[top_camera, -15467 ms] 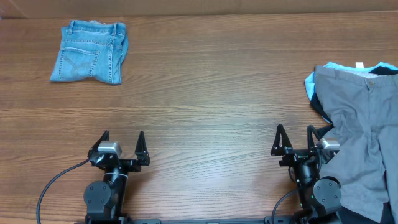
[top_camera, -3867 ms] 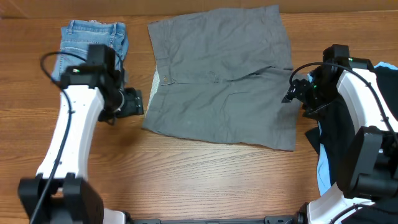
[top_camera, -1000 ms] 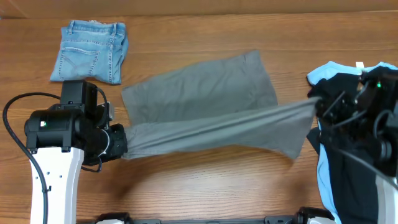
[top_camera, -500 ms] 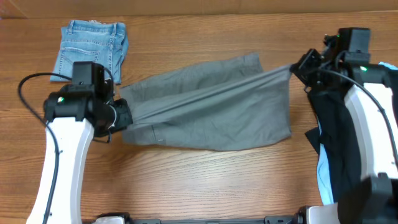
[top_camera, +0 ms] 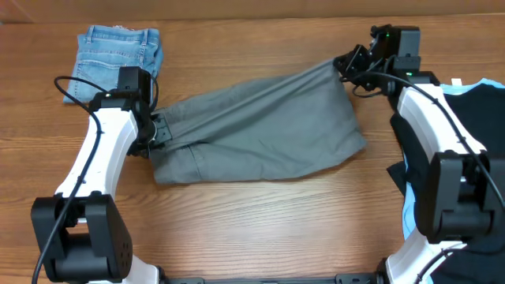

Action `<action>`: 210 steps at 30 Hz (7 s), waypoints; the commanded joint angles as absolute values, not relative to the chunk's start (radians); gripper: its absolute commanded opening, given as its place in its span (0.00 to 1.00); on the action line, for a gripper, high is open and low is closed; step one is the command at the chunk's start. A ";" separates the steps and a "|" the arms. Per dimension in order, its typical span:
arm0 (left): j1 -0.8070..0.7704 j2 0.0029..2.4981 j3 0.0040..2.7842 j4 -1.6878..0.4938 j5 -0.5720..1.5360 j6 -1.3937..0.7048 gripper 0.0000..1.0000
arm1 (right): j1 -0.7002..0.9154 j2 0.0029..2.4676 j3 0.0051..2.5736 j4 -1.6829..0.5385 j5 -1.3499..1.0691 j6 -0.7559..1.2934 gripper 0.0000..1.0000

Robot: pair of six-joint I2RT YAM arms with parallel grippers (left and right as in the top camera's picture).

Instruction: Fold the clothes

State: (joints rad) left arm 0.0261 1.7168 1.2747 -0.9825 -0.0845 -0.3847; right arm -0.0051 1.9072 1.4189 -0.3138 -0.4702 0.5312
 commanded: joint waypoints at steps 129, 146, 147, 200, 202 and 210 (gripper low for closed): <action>0.160 1.989 1.515 -1.192 0.311 0.022 0.78 | 0.236 1.579 1.055 -0.693 -0.385 0.326 0.04; 0.118 1.991 1.199 -0.856 0.401 -0.004 1.00 | 0.236 1.875 1.045 -0.677 -0.369 0.352 0.04; 0.109 1.991 1.175 -0.831 0.402 -0.008 0.98 | 0.236 1.875 1.045 -0.674 -0.369 0.352 0.04; -0.479 1.974 1.964 -1.491 0.096 -0.340 0.17 | 0.194 1.728 1.288 -1.002 -0.314 0.284 0.04; -0.530 1.986 1.964 -1.475 0.094 -0.344 0.26 | 0.194 1.728 1.288 -1.001 -0.314 0.284 0.04; -0.641 2.030 1.963 -1.470 0.144 -0.397 0.31 | 0.194 1.728 1.288 -1.010 -0.274 0.284 0.04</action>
